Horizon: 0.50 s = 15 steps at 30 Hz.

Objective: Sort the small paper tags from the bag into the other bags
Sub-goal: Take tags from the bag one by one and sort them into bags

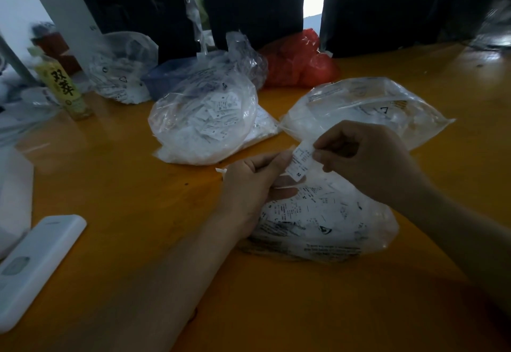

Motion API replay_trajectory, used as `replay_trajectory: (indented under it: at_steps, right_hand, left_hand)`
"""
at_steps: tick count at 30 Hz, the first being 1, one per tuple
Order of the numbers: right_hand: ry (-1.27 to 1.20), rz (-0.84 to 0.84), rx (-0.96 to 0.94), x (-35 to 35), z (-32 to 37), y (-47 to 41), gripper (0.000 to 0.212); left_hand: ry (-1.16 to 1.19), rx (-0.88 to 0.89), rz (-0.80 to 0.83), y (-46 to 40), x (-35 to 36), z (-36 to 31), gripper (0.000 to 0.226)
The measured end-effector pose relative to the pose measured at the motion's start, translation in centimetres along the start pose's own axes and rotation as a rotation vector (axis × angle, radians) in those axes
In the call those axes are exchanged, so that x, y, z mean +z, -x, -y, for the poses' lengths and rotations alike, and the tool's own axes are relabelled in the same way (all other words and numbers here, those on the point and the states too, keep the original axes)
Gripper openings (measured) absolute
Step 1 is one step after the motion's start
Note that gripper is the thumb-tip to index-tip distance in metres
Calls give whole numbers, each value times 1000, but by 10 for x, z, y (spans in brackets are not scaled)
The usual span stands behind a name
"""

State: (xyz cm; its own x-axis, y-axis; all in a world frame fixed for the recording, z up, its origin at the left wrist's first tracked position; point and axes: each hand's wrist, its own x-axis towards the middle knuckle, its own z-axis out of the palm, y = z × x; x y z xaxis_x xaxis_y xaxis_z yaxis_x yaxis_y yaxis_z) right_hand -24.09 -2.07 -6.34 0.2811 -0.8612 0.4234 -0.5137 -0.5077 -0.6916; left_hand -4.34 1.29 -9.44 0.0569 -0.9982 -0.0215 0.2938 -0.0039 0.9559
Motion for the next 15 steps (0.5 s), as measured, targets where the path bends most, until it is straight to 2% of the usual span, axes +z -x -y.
replay_trajectory:
  at_steps: [4,8,12,15]
  right_hand:
    - [30,39,-8,3,4,2,6]
    - [10,153,-30,4,13,6,34]
    - [9,142,-39,5,9,4,8]
    - [-26,35,1,1,6,1,6]
  left_hand:
    - [-19,5,-28,1,1,-1,38]
    - [-32,9,-29,1,0,-3,26]
    - [-89,32,-3,3,1,-4,26]
    - [-123,76,27,4,2,-3,24]
